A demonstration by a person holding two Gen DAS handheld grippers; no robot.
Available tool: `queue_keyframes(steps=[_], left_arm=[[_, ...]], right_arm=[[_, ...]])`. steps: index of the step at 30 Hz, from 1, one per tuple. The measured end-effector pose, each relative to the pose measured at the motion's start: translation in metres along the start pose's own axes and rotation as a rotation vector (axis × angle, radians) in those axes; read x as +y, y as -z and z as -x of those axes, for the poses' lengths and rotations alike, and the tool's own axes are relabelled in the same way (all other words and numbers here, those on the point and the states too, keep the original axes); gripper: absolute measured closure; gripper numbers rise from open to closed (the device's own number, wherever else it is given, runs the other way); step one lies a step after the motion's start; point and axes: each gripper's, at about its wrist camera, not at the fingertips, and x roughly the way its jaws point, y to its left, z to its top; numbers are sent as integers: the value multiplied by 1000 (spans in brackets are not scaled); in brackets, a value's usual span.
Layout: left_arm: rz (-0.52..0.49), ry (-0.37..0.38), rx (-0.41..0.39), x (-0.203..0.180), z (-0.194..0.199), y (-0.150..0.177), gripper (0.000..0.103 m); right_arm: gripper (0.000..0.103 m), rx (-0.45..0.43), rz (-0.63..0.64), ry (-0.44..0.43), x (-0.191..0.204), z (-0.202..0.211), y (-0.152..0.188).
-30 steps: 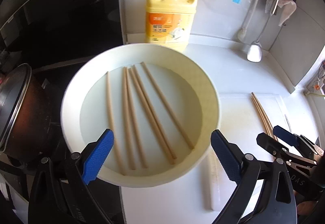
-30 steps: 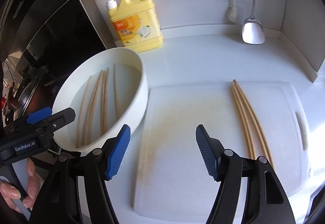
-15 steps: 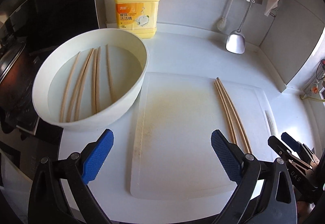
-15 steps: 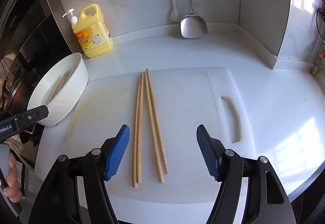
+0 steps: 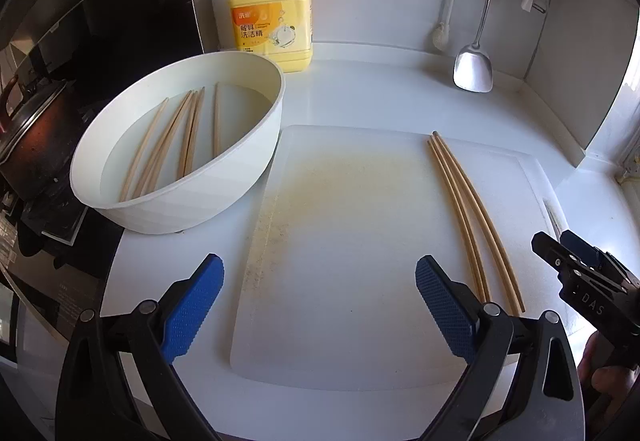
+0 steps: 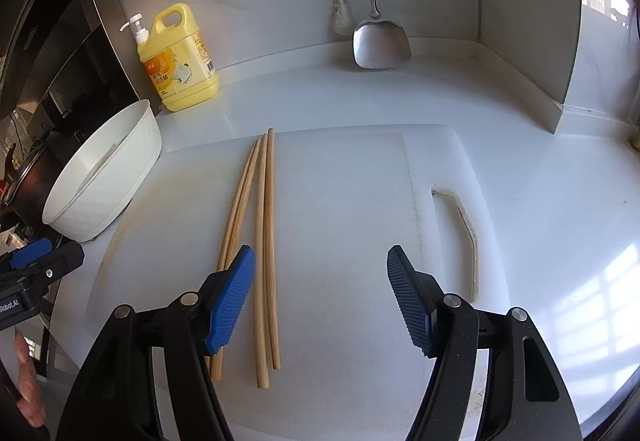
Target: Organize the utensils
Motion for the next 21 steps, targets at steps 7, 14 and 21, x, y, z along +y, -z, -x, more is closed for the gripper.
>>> queue_keyframes(steps=[7, 14, 21], left_arm=[[9, 16, -11, -11, -19, 13, 8], [23, 19, -4, -13, -25, 17, 8], [35, 19, 0, -11, -26, 15, 8]], right_arm=[[38, -13, 22, 8, 3, -17, -1], [38, -6, 59, 19, 7, -24, -1], [38, 4, 95, 32, 12, -31, 1]])
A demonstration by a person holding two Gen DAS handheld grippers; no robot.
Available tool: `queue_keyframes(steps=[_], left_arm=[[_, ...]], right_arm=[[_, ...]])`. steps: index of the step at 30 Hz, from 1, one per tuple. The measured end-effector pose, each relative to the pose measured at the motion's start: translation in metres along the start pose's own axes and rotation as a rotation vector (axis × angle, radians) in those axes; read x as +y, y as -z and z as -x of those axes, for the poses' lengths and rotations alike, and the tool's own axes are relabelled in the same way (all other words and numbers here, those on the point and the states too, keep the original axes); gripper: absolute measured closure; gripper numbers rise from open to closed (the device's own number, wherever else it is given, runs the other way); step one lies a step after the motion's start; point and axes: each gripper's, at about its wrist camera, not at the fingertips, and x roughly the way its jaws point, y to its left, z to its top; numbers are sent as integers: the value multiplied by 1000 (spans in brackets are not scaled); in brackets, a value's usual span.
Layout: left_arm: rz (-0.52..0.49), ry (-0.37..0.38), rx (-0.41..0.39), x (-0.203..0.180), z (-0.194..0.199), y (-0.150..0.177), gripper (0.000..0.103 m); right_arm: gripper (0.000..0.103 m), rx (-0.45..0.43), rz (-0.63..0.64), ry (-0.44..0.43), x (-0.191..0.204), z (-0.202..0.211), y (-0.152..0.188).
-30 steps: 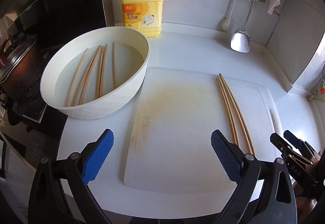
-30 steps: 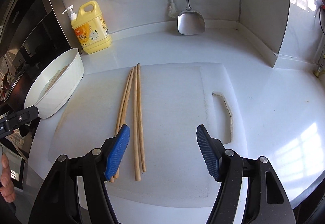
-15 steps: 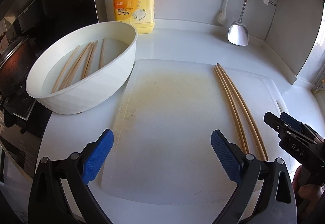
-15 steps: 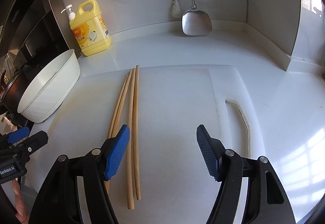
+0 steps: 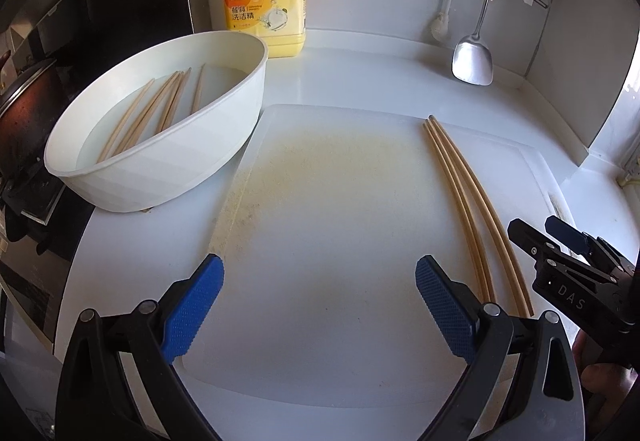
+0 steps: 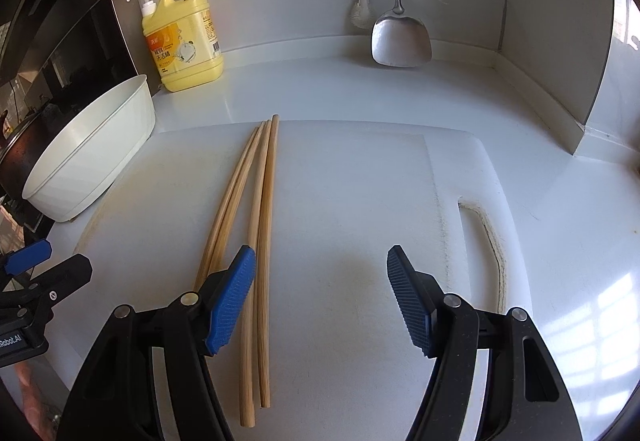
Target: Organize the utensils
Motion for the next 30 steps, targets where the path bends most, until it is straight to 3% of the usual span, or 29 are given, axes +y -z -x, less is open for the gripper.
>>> queue_keyframes(steps=[30], left_arm=[[6, 17, 4, -10, -4, 1, 8]], right_arm=[[38, 6, 118, 44, 17, -10, 6]])
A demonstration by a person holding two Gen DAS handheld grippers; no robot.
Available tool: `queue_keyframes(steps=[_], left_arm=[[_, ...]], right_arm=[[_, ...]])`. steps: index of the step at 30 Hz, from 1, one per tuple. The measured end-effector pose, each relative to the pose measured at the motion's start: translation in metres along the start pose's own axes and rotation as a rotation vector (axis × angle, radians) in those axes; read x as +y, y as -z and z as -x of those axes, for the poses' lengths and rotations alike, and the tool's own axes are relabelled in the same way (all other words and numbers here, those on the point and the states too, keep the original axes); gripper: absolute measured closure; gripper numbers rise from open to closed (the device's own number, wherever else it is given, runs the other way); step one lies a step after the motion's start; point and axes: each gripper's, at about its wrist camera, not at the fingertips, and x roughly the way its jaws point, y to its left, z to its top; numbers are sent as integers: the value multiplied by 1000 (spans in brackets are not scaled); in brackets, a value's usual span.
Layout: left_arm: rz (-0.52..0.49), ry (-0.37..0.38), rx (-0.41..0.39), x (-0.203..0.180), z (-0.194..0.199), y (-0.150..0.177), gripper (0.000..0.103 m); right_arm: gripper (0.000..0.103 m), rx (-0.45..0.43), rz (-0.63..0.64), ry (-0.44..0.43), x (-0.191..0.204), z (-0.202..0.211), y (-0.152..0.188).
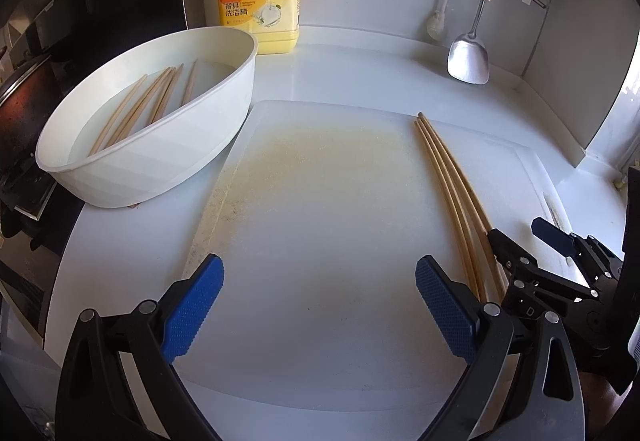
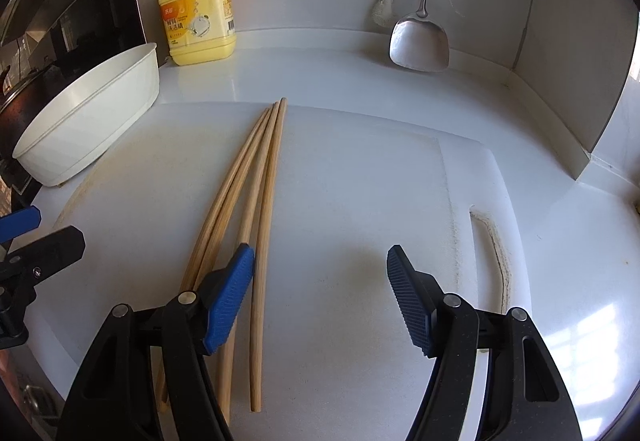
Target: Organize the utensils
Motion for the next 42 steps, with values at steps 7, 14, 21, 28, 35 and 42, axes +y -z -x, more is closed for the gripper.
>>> queue_keyframes(steps=[7, 14, 21, 28, 35, 42], left_arm=[[-11, 24, -5, -14, -4, -2, 8], [-26, 45, -1, -25, -10, -5, 8], [-34, 45, 8, -34, -18, -5, 8], [-43, 52, 14, -47, -25, -6, 8], [-41, 45, 31, -55, -34, -6, 8], [-40, 31, 39, -58, -37, -4, 8]], right_arm=[[48, -15, 14, -23, -1, -2, -1], [73, -25, 12, -38, -8, -2, -2], [88, -33, -13, -33, -18, -2, 0], [88, -39, -33, -35, -25, -1, 0], [88, -33, -44, -41, -35, 0, 1], [87, -38, -39, -44, -35, 1, 1]])
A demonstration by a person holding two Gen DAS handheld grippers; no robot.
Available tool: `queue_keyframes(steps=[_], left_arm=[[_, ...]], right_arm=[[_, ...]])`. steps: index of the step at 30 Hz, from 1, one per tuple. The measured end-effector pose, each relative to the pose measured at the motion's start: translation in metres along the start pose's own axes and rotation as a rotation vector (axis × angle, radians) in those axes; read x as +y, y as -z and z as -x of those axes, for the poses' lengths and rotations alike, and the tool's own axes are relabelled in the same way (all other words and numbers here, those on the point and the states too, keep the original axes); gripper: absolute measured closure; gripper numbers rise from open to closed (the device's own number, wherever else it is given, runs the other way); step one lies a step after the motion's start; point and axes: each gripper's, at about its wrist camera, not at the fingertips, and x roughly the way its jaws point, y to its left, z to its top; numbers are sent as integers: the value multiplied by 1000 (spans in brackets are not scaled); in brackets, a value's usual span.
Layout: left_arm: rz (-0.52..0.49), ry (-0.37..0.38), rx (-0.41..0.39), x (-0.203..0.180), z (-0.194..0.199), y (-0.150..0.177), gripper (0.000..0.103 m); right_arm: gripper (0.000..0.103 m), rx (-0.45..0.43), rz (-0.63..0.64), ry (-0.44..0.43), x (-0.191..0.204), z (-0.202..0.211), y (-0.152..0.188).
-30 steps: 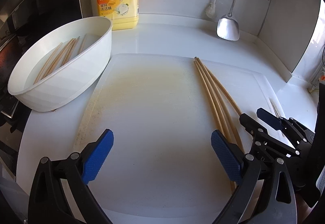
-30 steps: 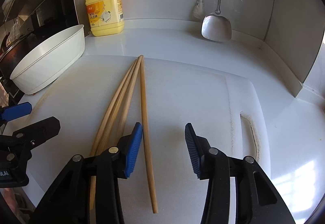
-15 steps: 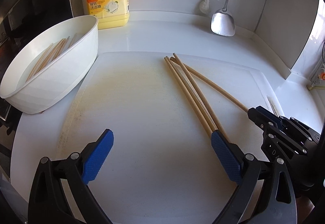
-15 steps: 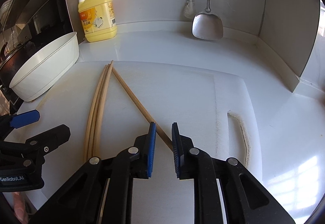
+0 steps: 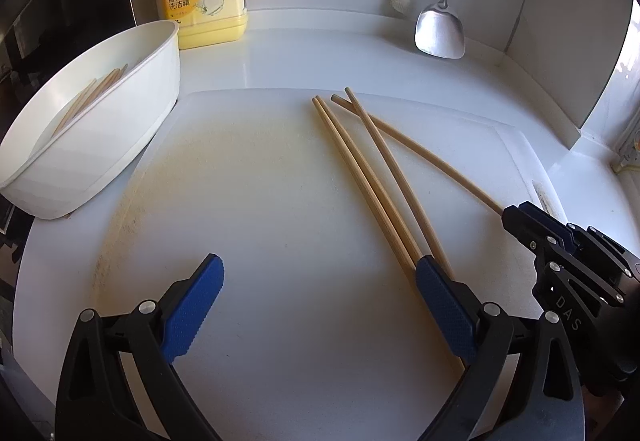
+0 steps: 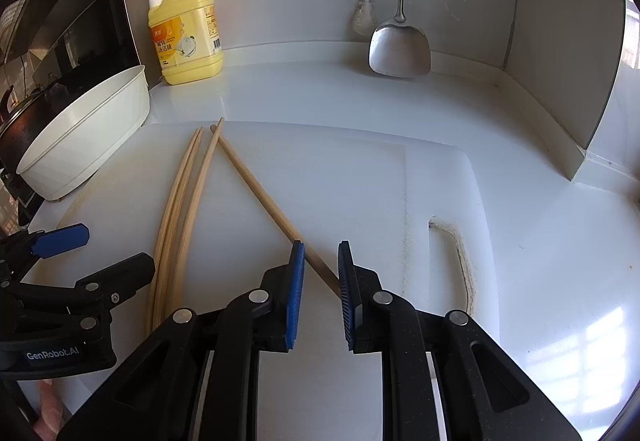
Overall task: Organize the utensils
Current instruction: 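Push one wooden chopstick away from the others with the right tool fingers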
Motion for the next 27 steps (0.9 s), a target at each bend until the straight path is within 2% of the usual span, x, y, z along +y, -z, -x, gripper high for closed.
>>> queue_keyframes(steps=[17, 21, 25, 27], left_arm=[[40, -20, 21, -2, -3, -3, 5], [57, -29, 18, 6, 0, -1, 5], [61, -97, 31, 18, 1, 2, 6], [105, -75, 9, 27, 7, 4, 6]], right_arm=[[87, 0, -2, 3, -1, 0, 1], [87, 1, -1, 5, -1, 0, 1], [87, 2, -2, 5, -1, 0, 0], [87, 2, 0, 4, -2, 0, 0]])
